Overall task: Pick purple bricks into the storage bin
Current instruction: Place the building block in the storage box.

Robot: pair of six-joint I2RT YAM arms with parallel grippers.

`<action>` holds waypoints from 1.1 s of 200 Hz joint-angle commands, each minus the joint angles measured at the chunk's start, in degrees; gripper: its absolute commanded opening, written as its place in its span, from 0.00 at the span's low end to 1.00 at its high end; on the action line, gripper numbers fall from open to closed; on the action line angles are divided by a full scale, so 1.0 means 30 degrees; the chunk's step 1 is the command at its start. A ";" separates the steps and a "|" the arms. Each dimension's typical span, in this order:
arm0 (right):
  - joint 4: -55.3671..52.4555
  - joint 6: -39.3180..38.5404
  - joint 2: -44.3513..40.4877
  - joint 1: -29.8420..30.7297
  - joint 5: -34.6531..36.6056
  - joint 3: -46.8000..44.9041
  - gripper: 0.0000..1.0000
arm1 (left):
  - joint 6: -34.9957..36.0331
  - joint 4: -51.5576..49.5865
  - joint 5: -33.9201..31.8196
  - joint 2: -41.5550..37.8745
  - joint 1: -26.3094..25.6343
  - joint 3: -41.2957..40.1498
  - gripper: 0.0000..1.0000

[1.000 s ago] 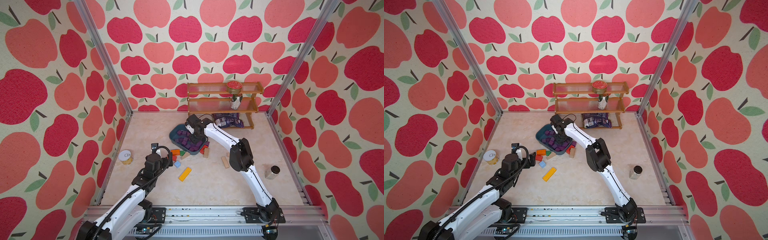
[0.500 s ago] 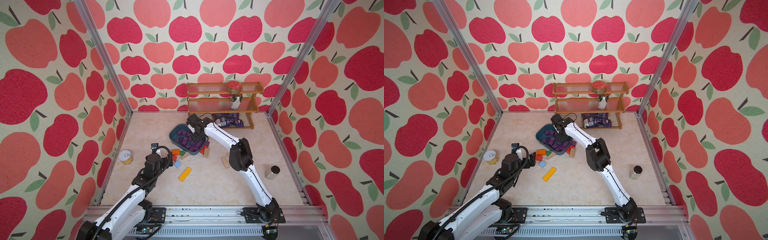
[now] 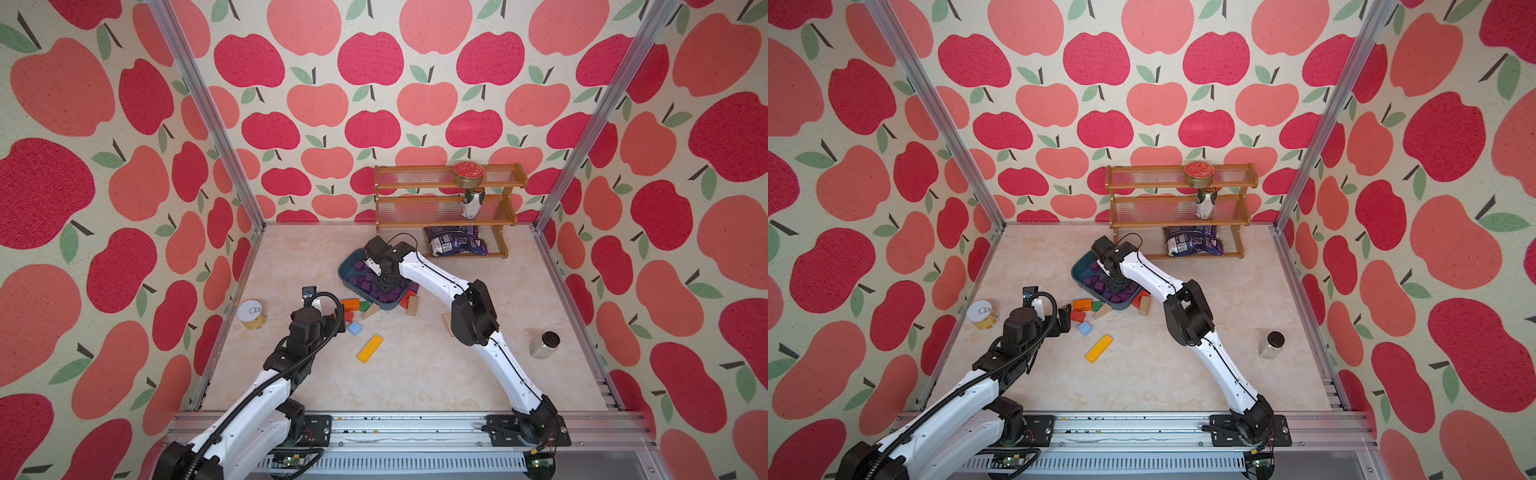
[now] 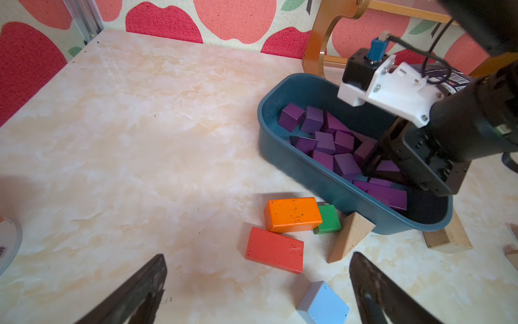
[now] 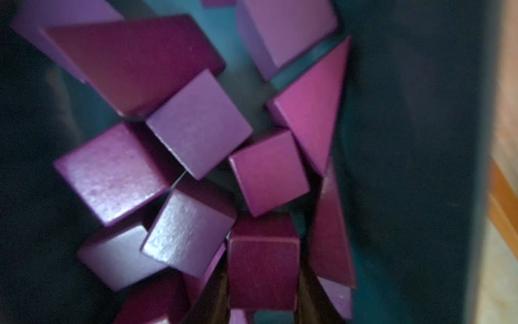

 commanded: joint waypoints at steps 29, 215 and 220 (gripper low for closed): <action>-0.0613 0.0329 0.0352 -0.0019 -0.1858 0.0082 0.30 | -0.0271 -0.0332 -0.0327 -0.0067 0.0121 0.0040 0.99; 0.3081 0.1305 -0.7004 -0.0504 0.0955 -0.5885 0.61 | -0.0235 -0.0332 -0.0156 -0.0067 0.0149 0.0043 0.99; 0.3265 0.1533 -0.7203 -0.0678 0.0790 -0.6243 0.60 | -0.0231 -0.0306 -0.0128 -0.0043 0.0156 0.0044 0.99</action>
